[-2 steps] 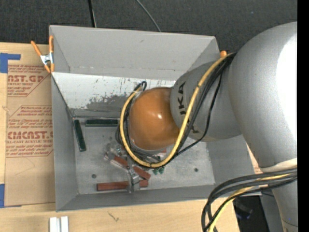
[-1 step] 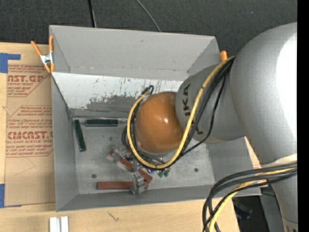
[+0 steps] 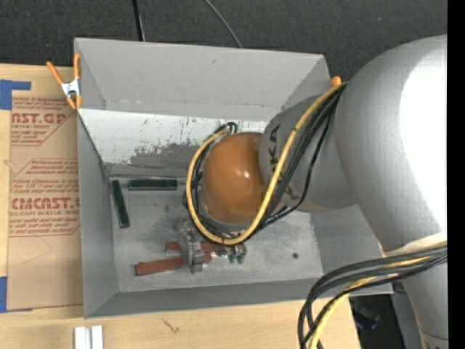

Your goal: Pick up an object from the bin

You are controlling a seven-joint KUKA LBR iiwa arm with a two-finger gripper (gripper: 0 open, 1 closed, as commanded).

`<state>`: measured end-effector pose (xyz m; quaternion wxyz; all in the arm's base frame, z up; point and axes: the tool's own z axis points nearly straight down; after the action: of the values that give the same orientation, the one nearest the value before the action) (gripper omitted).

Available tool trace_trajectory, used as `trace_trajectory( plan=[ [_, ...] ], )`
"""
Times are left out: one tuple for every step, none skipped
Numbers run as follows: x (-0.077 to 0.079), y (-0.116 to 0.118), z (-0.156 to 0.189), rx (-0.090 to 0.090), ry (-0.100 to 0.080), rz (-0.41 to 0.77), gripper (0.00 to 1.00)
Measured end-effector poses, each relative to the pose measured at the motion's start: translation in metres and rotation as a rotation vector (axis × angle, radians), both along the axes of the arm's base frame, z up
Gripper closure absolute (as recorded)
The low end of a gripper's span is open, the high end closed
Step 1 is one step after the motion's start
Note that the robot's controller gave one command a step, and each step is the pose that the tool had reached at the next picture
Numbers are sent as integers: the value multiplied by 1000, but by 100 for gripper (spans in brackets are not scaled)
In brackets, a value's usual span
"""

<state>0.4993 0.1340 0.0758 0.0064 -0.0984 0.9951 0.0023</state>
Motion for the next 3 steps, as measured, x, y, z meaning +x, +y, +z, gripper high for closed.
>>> trace_trajectory(
  plan=[
    [-4, -1, -5, -3, 11, 0, 0],
    [0, 0, 0, 1, -2, 0, 100],
    [-4, -1, -5, -3, 10, 0, 0]
  ],
)
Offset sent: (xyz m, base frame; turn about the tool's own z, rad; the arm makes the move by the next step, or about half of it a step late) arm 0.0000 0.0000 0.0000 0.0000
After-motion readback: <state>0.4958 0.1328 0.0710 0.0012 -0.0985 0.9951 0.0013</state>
